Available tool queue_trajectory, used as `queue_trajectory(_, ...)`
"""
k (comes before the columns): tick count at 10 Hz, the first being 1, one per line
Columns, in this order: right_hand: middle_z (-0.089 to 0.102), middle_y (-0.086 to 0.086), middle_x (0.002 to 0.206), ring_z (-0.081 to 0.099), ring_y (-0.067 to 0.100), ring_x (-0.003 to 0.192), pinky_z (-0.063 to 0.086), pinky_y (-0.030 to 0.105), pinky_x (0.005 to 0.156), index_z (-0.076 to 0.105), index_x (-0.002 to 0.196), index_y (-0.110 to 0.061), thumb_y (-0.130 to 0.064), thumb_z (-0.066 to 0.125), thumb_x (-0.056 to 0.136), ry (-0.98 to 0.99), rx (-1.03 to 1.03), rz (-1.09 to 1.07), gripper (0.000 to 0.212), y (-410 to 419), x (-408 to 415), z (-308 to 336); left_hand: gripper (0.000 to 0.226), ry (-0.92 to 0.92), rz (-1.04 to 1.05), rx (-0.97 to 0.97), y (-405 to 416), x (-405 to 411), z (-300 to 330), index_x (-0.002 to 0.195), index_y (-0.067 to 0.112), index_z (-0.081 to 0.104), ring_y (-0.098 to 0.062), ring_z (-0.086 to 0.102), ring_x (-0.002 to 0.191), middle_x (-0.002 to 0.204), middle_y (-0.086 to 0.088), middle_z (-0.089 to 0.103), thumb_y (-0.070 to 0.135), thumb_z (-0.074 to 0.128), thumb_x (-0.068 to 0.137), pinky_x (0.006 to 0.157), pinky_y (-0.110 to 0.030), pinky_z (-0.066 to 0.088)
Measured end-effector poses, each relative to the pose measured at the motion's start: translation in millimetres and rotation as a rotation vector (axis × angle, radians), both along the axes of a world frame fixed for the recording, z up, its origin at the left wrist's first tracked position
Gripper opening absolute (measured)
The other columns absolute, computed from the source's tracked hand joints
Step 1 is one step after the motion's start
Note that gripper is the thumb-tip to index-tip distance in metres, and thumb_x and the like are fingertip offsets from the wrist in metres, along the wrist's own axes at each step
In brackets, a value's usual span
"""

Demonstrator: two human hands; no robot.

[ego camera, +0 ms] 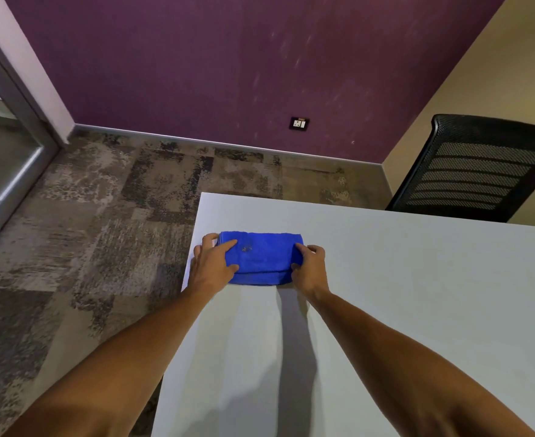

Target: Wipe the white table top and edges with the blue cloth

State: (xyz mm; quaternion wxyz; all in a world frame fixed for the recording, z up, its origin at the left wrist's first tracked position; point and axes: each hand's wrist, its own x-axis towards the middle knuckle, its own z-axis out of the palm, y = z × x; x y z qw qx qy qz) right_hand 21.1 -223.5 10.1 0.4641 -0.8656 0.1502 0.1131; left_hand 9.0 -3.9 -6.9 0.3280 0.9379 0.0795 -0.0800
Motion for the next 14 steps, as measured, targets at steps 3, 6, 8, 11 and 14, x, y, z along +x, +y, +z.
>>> queue_trajectory(3,-0.008,0.017,0.174,-0.006,0.037,0.161,0.002,0.049,0.13,0.001,0.167,-0.007,-0.046,0.035,0.11,-0.127,-0.852,0.734,0.077,14.2,-26.6,-22.3,0.085,-0.05,-0.237,0.282,-42.1,-30.8,-34.4,0.159,0.019,0.0,-0.034,-0.011,0.153,0.167,-0.009,-0.009,0.061,0.039,0.096,0.121,-0.055,0.001)
queue_trajectory(6,-0.014,0.014,0.174,-0.013,0.034,0.161,-0.001,0.047,0.13,-0.01,0.166,-0.009,-0.056,0.029,0.109,0.076,-0.884,0.831,0.083,17.8,-17.3,-19.1,0.09,0.015,-0.344,0.381,-31.7,-26.2,-46.2,0.151,0.023,-0.023,-0.03,-0.023,0.149,0.164,-0.006,-0.021,0.079,0.003,0.085,0.119,-0.06,-0.002)
queue_trajectory(8,-0.005,0.013,0.175,-0.003,0.032,0.162,0.006,0.044,0.131,-0.003,0.166,-0.006,-0.043,0.043,0.108,0.115,-0.827,0.871,0.083,12.0,-6.4,15.3,0.084,0.165,-0.337,0.309,-31.8,-12.3,-12.0,0.157,0.022,-0.009,-0.029,-0.02,0.152,0.166,-0.003,-0.019,0.07,0.02,0.095,0.116,-0.067,0.002)
queue_trajectory(11,0.008,0.015,0.174,0.007,0.034,0.161,0.011,0.042,0.131,0.006,0.166,-0.006,-0.029,0.055,0.103,-0.075,-0.743,0.735,0.084,11.4,-39.0,72.9,0.078,-0.003,-0.269,0.282,-21.2,-37.6,57.0,0.158,0.02,0.01,-0.031,-0.011,0.153,0.168,-0.003,-0.006,0.065,0.028,0.097,0.119,-0.061,0.0)
queue_trajectory(14,0.007,0.013,0.175,0.008,0.034,0.161,0.014,0.044,0.129,0.003,0.168,-0.015,-0.031,0.058,0.101,-0.157,-0.701,0.684,0.088,1.2,-87.3,144.3,0.079,-0.085,-0.253,0.266,-17.5,-83.5,121.4,0.158,0.019,0.012,-0.034,-0.007,0.153,0.168,-0.006,-0.002,0.064,0.034,0.096,0.119,-0.061,0.004)
